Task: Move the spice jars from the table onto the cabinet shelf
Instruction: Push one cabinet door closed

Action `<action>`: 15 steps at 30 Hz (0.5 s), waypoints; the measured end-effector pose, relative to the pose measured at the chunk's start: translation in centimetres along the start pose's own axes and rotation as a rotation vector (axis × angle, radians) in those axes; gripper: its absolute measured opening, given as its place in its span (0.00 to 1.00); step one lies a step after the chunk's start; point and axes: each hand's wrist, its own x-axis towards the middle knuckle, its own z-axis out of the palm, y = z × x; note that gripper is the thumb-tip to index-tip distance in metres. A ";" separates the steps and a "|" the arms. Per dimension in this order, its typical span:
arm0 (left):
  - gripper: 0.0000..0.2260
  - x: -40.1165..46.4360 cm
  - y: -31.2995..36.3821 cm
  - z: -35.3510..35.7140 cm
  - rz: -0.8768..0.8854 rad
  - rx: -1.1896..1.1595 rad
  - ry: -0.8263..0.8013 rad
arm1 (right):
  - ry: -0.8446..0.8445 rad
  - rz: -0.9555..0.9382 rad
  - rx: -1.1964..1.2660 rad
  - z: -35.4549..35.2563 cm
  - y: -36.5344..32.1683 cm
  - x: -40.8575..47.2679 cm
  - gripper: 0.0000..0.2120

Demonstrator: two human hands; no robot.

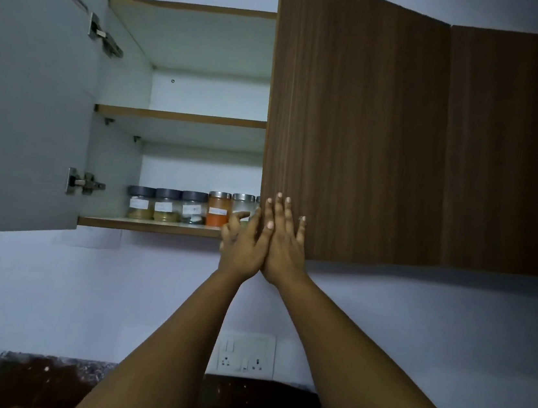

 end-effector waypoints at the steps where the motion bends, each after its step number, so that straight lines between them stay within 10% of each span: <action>1: 0.24 1.0 -1.0 0.2 -0.027 -0.005 -0.041 | -0.009 0.004 0.000 1.1 -0.3 0.9 0.40; 15: 0.24 6.9 -8.4 5.7 0.096 0.137 0.033 | 0.009 0.003 -0.059 9.6 1.3 6.2 0.35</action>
